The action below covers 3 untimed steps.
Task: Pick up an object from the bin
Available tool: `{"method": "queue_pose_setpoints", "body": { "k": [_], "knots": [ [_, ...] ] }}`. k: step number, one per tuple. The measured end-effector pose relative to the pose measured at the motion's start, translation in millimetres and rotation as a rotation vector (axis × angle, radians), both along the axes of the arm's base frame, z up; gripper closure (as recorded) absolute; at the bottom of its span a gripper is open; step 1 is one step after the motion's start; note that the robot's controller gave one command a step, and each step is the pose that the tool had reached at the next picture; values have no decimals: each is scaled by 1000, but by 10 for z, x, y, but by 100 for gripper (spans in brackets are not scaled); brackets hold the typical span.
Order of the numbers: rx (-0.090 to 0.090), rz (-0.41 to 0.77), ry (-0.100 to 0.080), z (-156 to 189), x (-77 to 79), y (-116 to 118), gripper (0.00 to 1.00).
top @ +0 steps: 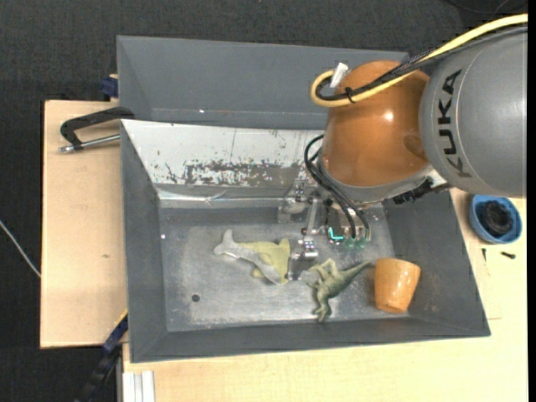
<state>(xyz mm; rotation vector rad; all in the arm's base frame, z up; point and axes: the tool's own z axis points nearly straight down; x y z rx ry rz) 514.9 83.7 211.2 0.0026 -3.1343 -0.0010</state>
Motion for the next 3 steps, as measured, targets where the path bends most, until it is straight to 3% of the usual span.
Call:
{"method": "queue_pose_setpoints", "body": {
  "k": [1,2,3],
  "knots": [
    [3,414,-19,-1305,51,-156,0],
    [3,413,-29,-1271,78,-145,100],
    [2,390,-23,31,58,-32,100]
  ]
}}
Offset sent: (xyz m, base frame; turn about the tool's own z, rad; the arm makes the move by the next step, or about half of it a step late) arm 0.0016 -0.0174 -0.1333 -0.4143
